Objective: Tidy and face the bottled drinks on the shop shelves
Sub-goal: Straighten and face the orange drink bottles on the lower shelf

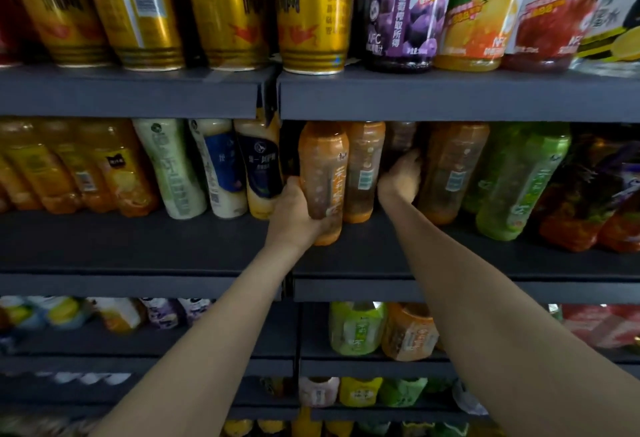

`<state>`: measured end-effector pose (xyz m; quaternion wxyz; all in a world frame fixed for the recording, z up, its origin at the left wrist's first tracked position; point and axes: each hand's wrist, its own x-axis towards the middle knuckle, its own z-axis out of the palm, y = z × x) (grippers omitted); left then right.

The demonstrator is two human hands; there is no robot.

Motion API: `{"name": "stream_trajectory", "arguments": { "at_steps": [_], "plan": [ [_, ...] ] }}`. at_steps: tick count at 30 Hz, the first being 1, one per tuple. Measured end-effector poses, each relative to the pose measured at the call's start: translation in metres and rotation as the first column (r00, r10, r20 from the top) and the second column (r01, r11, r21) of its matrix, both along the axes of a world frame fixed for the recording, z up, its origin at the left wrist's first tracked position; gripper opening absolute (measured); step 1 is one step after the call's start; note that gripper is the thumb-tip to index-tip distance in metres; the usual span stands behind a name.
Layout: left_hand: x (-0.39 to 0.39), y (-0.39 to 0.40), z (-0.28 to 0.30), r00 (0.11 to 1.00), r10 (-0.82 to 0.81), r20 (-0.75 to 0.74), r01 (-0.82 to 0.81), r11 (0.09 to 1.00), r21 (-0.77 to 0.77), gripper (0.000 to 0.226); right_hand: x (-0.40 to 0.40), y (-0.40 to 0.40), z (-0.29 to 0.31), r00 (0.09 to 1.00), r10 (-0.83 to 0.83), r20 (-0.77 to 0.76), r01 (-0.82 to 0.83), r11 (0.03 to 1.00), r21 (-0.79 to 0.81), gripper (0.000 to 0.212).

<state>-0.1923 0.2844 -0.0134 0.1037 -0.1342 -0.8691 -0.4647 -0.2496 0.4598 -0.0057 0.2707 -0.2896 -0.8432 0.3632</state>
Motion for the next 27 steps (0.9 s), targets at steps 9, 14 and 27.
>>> {"name": "stream_trajectory", "arguments": {
  "at_steps": [9, 14, 27],
  "plan": [
    [-0.002, 0.002, -0.004, 0.999, 0.031, -0.011, -0.032, 0.999, -0.034, 0.068, 0.051, -0.014, -0.005, 0.999, 0.054, 0.005, -0.054, 0.992, 0.116, 0.065],
    [0.011, 0.004, -0.005, 0.997, 0.074, 0.004, -0.074, 0.997, -0.025, 0.065, 0.108, -0.016, -0.005, 0.992, 0.126, -0.012, -0.122, 0.978, 0.167, 0.063],
    [0.098, 0.0, 0.015, 0.588, -0.695, 0.413, 0.389, 0.691, 0.609, 0.059, 0.204, 0.006, 0.024, 0.674, 0.612, -0.414, -0.724, 0.437, -0.534, 0.074]
  ]
}}
